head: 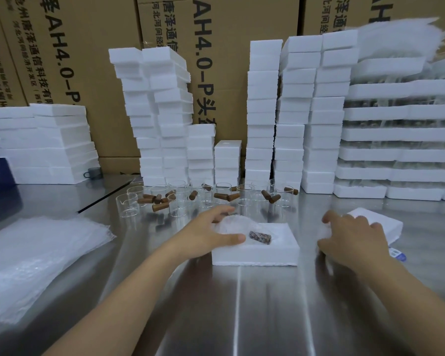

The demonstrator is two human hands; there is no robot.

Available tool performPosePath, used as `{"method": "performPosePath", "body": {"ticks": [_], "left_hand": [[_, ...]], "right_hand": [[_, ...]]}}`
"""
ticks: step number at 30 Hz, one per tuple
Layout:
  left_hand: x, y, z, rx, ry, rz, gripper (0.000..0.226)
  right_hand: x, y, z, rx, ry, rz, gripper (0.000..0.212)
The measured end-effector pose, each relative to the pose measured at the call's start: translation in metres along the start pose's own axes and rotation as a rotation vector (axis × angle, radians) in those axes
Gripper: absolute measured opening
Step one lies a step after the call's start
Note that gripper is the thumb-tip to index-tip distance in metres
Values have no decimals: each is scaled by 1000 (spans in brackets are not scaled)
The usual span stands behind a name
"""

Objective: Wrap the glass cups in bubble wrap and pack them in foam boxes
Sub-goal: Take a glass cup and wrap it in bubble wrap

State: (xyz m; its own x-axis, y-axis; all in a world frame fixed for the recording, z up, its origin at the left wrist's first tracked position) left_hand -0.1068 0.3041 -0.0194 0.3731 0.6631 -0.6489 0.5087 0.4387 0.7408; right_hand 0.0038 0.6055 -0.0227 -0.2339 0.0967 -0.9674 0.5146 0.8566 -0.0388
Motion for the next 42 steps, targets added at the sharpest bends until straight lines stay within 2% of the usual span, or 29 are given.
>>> {"method": "performPosePath", "body": {"ticks": [2, 4, 6, 8, 9, 11, 13, 16, 17, 19, 20, 22, 25, 33, 39, 42], "left_hand": [[-1, -2, 1, -28, -22, 12, 85], [-2, -1, 2, -45, -39, 70, 81], [-5, 1, 1, -49, -3, 191, 62], [-10, 6, 0, -30, 107, 289, 33], [-13, 7, -1, -24, 170, 304, 29], [-17, 10, 0, -8, 268, 288, 43], [-20, 12, 1, 25, 328, 289, 69], [-23, 16, 5, 108, 312, 330, 103], [-24, 19, 7, 133, 303, 336, 106], [-26, 24, 8, 164, 275, 373, 106], [-28, 27, 8, 174, 241, 407, 109], [-30, 28, 8, 184, 115, 444, 118], [-30, 28, 11, 145, -92, 423, 123], [-46, 10, 8, 55, 21, 380, 110], [-38, -4, 7, -26, -43, 313, 118], [-36, -9, 6, -52, -55, 262, 113]], "right_hand": [[2, -1, 1, -24, -38, -3, 48], [-7, -7, 2, -57, 50, -49, 46], [-25, -16, 6, -127, 279, -145, 39], [-47, -30, 18, -277, 514, -324, 37], [-58, -38, 25, -367, 597, -434, 39], [-75, -54, 42, -519, 677, -627, 45], [-84, -66, 55, -594, 654, -882, 46], [-95, -72, 62, -571, 473, -1454, 35], [-96, -71, 59, -509, 388, -1617, 30], [-90, -67, 48, -352, 194, -1756, 16], [-84, -66, 43, -273, 93, -1754, 12], [-65, -64, 35, -114, -85, -1712, 20], [-45, -60, 29, 23, -209, -1718, 24], [-32, -61, 23, -29, -281, -1672, 29], [-20, -58, 18, 14, -191, -1460, 25], [-14, -58, 17, -22, -203, -1391, 32]]}}
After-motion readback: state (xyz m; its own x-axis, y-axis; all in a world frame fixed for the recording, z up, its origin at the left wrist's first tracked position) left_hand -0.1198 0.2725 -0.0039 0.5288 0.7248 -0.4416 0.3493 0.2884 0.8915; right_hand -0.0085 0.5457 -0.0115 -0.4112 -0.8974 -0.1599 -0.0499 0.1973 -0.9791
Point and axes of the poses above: each hand's wrist, its own z-axis away from the middle knuckle, its own x-axis out of the palm, y = z × x, the point moved 4 cm from there along -z, towards the middle knuckle, and after that the axes turned 2 degrees about -y, right-handed, at the moved point
